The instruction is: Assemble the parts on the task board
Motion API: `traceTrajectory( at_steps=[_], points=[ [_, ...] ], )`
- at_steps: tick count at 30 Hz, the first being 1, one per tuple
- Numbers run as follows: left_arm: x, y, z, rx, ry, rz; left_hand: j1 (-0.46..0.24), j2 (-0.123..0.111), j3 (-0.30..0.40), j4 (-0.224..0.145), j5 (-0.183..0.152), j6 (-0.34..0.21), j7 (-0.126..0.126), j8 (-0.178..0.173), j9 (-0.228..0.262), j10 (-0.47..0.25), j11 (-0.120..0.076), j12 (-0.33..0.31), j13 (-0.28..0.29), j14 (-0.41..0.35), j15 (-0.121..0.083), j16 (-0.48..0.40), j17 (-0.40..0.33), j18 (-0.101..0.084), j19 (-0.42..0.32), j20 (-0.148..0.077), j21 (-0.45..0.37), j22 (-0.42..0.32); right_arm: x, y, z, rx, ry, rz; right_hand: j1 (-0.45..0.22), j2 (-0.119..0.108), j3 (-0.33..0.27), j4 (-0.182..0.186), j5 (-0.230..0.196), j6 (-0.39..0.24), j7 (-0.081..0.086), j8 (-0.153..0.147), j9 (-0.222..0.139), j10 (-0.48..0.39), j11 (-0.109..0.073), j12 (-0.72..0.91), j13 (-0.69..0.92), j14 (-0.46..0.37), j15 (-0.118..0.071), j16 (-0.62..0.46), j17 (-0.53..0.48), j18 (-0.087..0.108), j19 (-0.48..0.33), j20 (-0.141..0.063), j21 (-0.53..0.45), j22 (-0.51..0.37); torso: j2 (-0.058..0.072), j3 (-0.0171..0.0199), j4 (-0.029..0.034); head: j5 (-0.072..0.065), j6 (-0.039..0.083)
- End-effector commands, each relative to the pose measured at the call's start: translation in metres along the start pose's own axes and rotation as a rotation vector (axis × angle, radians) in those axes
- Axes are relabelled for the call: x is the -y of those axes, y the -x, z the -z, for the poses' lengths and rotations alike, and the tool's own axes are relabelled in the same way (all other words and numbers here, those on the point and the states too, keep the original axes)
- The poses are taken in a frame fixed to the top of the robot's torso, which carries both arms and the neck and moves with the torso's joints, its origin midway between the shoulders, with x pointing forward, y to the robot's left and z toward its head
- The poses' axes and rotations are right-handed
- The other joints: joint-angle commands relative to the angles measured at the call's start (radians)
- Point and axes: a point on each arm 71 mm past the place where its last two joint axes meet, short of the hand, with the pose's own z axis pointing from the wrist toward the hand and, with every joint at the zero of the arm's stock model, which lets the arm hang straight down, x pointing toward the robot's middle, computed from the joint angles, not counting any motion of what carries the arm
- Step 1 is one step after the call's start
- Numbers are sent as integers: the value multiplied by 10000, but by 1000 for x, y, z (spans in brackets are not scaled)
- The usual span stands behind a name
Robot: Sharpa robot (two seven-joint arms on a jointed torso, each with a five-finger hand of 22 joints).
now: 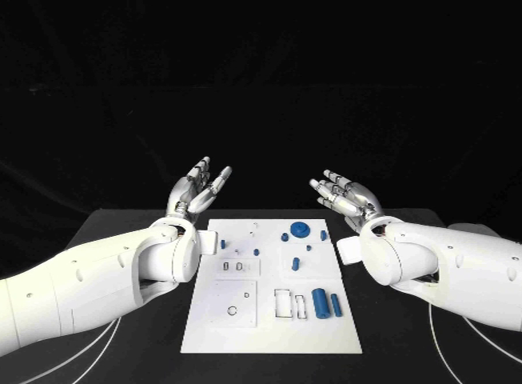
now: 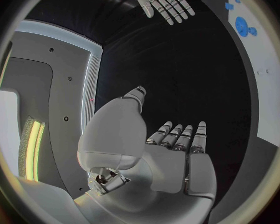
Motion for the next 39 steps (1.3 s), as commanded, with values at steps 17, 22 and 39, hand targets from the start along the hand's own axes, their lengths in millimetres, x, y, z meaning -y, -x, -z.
traceTrajectory(
  at_steps=[17, 22, 39],
  points=[
    [28, 20, 12, -844, -896, 162, 2144, -267, 686, -281, 42, 6315, 1286, 2071, 1234, 7450, 413, 1275, 538, 7249, -151, 2464, 1451, 834, 5873, 151, 2357, 962, -38, 13, -15, -1022, 2664, 5253, 2127, -1089, 1842, -2083, -480, 6742, 1138, 1983, 1321, 8031, -500, 627, 374, 7653, -672, 1733, 933, 681, 6781, -208, 2011, 579, 631, -43, 41, -144, 54],
    [34, 22, 17, -1055, -906, 125, 2349, -468, 1066, -324, 29, 6818, 1110, 2170, 1269, 8361, 184, 1198, 537, 8155, -428, 2739, 1722, 997, 6547, 87, 2595, 946, -45, 14, -18, -1202, 3037, 6343, 2057, -1293, 2137, -2128, -540, 7117, 1016, 1994, 1297, 8510, -640, 478, 377, 8271, -861, 1827, 1018, 678, 7294, -405, 2161, 591, 787, -39, 59, -201, 121],
    [59, 8, 38, -2263, -774, 494, 2267, -881, 1496, -291, 0, 7241, 1014, 2206, 1274, 9199, 11, 1011, 541, 8875, -664, 3048, 2145, 991, 7199, -152, 2899, 969, -60, 6, -29, -2534, 2952, 12220, 1801, -1781, 1827, -2188, -395, 8541, 272, 2438, 1785, 10919, -1591, 594, 831, 11576, -2100, 3328, 3031, 640, 9785, -1715, 5170, 2325, 1569, -121, 252, -470, 497]
  ],
)
